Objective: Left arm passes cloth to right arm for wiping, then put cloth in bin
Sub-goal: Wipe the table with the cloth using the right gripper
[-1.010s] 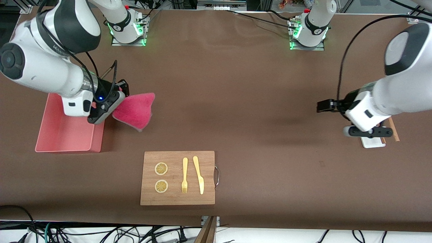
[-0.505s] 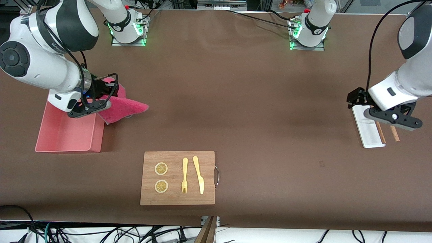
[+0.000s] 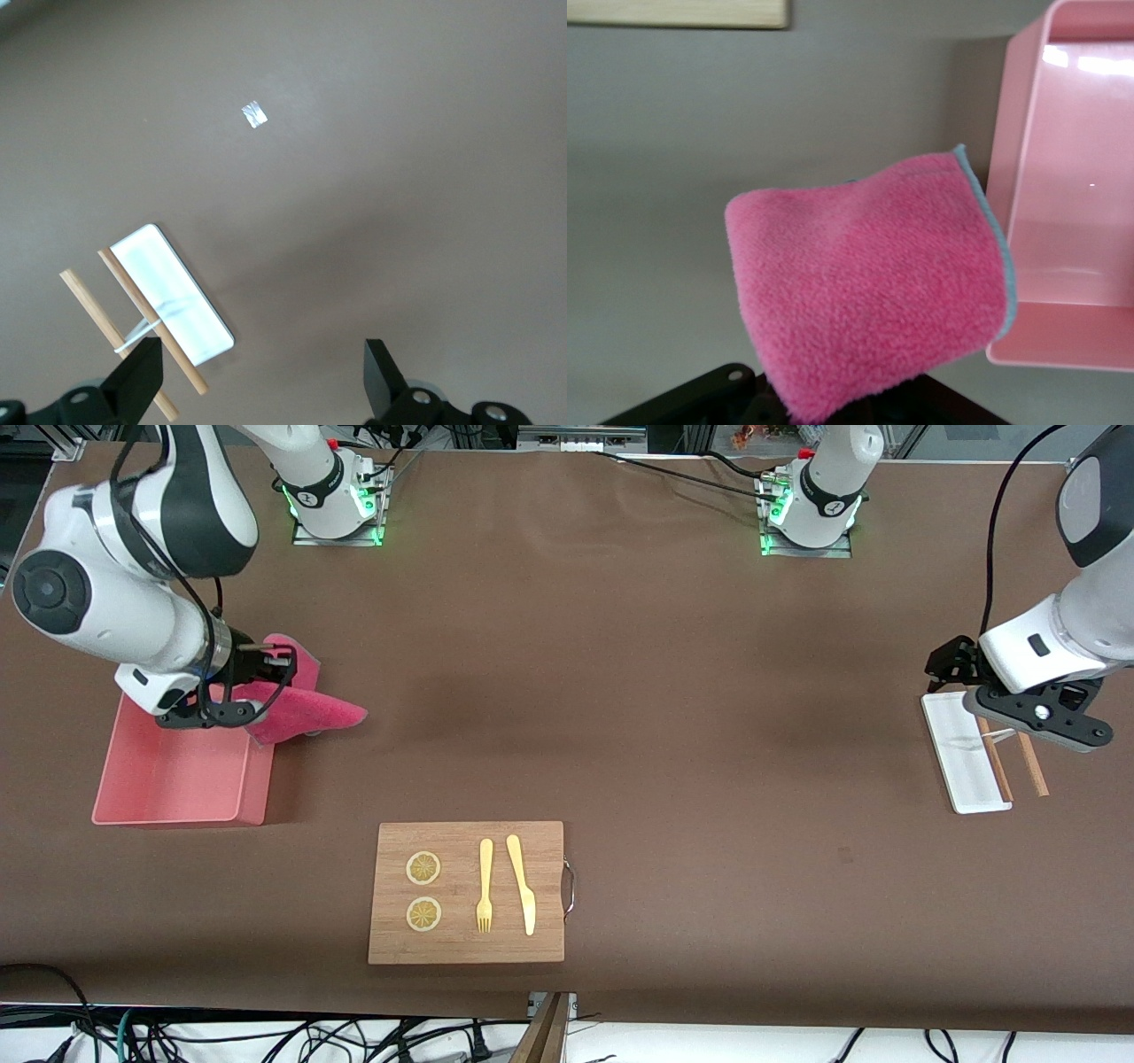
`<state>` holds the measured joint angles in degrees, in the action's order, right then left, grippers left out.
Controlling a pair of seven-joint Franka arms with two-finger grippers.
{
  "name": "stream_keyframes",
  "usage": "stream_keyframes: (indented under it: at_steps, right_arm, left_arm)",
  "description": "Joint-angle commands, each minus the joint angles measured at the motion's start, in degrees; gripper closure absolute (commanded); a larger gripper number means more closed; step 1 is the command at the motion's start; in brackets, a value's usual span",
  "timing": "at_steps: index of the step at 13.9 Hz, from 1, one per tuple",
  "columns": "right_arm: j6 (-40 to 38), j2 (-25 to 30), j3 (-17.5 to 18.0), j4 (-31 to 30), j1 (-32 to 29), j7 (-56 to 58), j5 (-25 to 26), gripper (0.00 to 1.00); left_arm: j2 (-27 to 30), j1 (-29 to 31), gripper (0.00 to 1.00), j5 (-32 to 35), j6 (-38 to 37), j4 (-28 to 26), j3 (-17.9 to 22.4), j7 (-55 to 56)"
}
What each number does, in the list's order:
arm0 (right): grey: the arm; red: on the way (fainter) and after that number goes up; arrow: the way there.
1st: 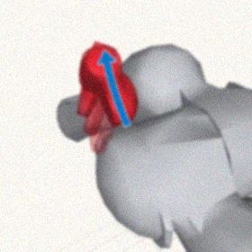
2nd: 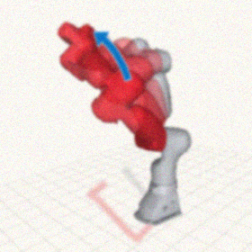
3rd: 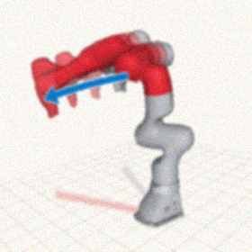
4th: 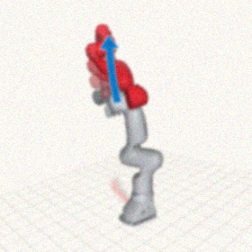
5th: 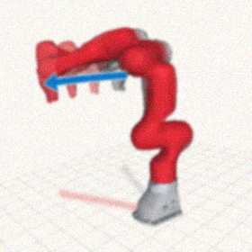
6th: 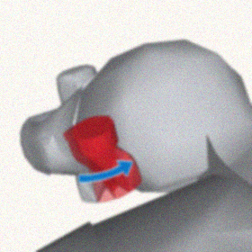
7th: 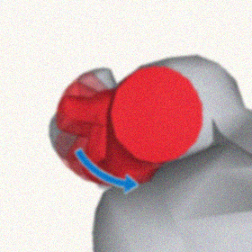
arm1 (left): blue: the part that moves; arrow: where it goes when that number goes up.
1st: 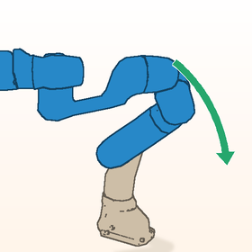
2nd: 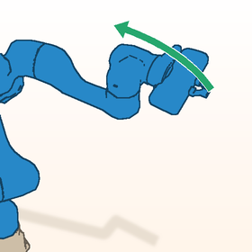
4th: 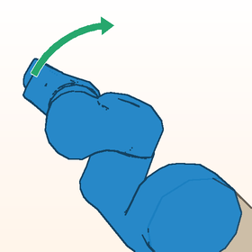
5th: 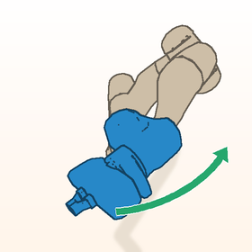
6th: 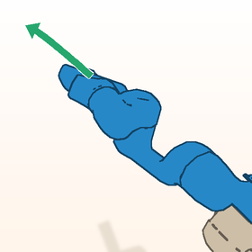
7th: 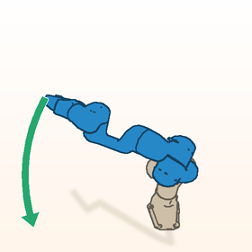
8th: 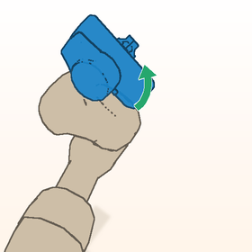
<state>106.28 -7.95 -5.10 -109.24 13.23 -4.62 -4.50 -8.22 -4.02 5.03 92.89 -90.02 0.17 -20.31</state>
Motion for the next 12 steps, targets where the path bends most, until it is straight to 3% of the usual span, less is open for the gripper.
stream_keyframes:
  at_steps: [1,4,9,12]
  right_arm:
    - [5.0,-4.8,0.9,-0.3,-1.3,-1.9,2.8,1.00]
    - [12.7,-12.5,-0.4,0.4,-1.3,-1.7,4.6,1.00]
    - [17.6,-18.4,-0.3,0.9,0.2,-4.6,4.0,1.00]
    - [18.2,-21.0,2.0,2.9,1.1,-8.2,3.0,1.00]
  left_arm:
    - [-4.7,-1.5,0.00,-0.4,-5.1,8.5,0.9,0.9]
    - [-4.6,-0.6,0.00,-0.6,-5.6,8.2,1.1,0.1]
    - [-4.4,-0.5,0.00,-0.6,-5.7,8.1,1.2,0.1]
    - [-4.4,-0.4,0.00,-0.6,-5.9,8.1,1.2,-0.7]
